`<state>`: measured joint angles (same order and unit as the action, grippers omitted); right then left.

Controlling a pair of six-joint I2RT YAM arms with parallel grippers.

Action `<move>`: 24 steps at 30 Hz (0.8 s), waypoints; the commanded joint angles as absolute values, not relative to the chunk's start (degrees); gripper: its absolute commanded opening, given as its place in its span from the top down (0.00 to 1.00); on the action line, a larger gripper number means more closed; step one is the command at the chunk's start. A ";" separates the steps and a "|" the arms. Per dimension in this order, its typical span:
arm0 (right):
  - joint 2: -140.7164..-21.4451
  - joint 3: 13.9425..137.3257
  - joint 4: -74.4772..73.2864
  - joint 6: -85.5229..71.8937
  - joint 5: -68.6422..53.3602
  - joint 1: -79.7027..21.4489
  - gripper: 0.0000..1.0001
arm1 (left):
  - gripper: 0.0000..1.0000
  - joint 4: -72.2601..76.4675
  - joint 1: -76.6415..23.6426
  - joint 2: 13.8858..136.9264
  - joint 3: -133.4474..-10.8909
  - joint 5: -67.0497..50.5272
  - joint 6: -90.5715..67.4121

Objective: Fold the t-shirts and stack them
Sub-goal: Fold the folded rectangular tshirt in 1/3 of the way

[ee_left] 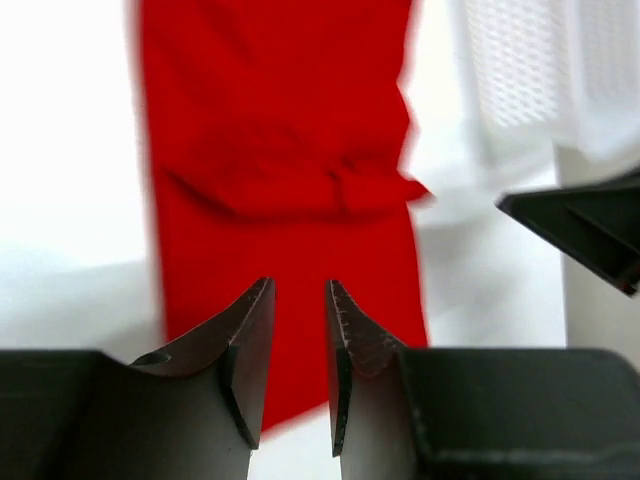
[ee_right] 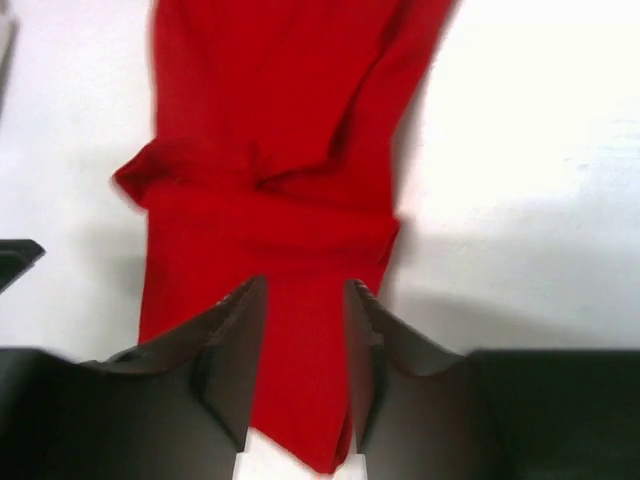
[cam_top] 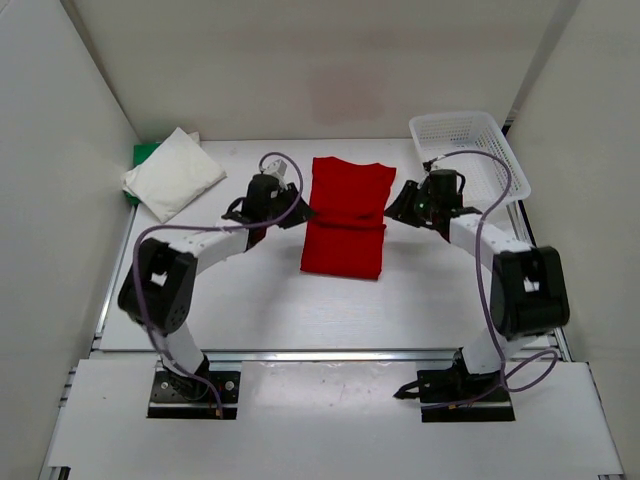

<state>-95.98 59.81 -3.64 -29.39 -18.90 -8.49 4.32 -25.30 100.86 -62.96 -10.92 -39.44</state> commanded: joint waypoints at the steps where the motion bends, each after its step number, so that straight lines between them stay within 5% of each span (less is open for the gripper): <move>1: -86.50 52.14 3.57 -31.46 -15.81 -12.30 0.72 | 0.63 10.70 -31.27 93.35 -54.09 -9.49 -40.51; 4: -85.51 45.71 5.36 -31.73 -17.58 -17.74 0.90 | 0.65 13.45 -32.17 93.95 -47.91 -10.19 -41.66; 10: -86.75 37.55 7.82 -32.42 -16.34 -21.36 1.00 | 0.68 16.08 -32.69 97.83 -40.88 -13.45 -42.54; 21: -80.88 26.63 7.04 -32.96 -16.79 -24.25 1.00 | 0.68 19.96 -36.30 81.66 -18.02 -6.95 -45.53; 24: -75.68 29.69 3.88 -32.96 -16.00 -24.60 0.85 | 0.67 17.23 -36.65 75.95 -17.49 -6.33 -45.27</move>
